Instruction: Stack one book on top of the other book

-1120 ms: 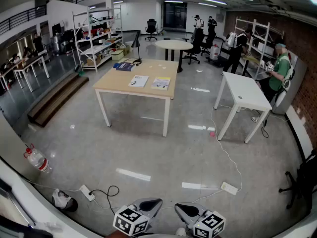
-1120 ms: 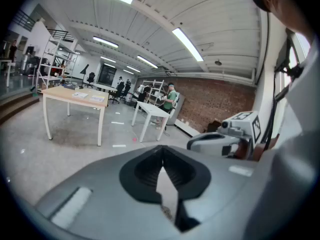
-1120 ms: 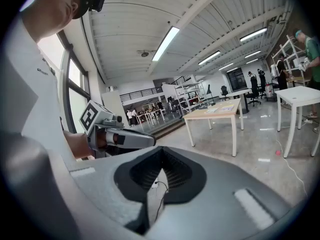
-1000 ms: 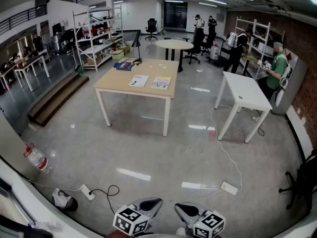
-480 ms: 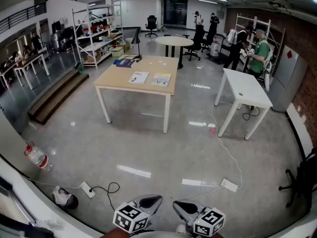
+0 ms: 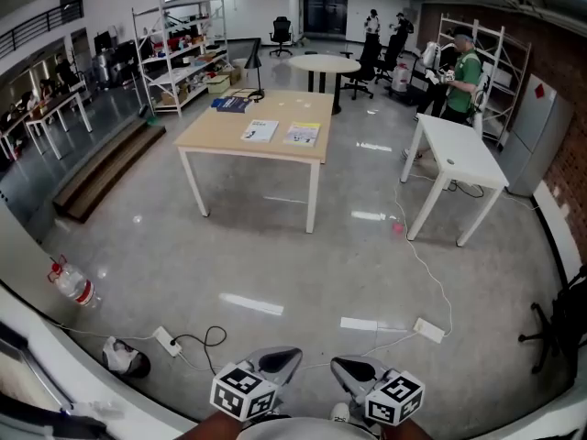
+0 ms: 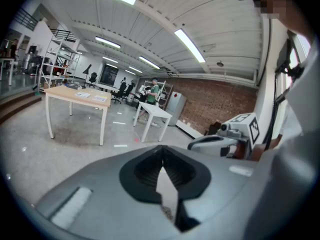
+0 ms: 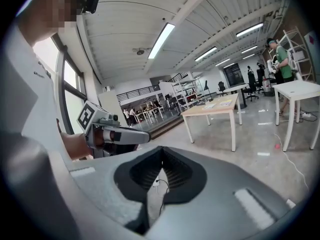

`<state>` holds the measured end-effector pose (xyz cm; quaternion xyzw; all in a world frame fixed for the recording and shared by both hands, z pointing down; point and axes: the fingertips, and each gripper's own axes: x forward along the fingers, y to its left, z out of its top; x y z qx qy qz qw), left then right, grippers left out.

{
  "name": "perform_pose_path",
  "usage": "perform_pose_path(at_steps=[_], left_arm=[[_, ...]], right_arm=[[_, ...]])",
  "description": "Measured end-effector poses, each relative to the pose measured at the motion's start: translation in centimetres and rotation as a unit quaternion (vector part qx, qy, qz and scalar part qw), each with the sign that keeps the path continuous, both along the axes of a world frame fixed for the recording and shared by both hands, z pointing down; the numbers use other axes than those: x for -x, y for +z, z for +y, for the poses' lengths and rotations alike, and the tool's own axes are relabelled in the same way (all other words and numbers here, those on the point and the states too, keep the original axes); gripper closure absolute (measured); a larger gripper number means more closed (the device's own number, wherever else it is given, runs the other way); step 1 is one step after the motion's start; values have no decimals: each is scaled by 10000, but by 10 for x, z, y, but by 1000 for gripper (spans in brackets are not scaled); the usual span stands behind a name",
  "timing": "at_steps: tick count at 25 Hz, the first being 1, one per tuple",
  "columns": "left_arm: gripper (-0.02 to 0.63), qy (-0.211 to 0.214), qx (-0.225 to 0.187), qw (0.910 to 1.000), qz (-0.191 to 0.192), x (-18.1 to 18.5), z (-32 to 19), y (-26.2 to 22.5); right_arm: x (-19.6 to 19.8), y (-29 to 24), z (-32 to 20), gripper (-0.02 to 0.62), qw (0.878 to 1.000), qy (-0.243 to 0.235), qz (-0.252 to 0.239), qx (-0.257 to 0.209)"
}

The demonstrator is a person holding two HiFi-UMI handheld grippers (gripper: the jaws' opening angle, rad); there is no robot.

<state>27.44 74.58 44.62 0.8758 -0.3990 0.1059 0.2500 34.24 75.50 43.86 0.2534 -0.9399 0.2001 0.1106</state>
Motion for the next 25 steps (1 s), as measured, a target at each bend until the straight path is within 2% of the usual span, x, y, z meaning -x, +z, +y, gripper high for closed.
perform_pose_path(at_steps=[5,12,16,20,25], left_arm=[[600,-224,39,9997,-20,42,-8,1],[600,-245,45,9997,-47,98,-6,8],[600,-317,176,9993,-64,131,-11,19],[600,-441,241,9987,-2,148,-23,21],[600,-475,356,9980,205,153,-51,25]], right_arm=[[19,2,-9,595,9999,114,31,60],[80,1,-9,595,9999,84,61,-1],[102,5,-14,595,9998,98,169,50],[108,4,-28,595,9996,161,198,93],[119,10,-60,595,9994,212,99,246]])
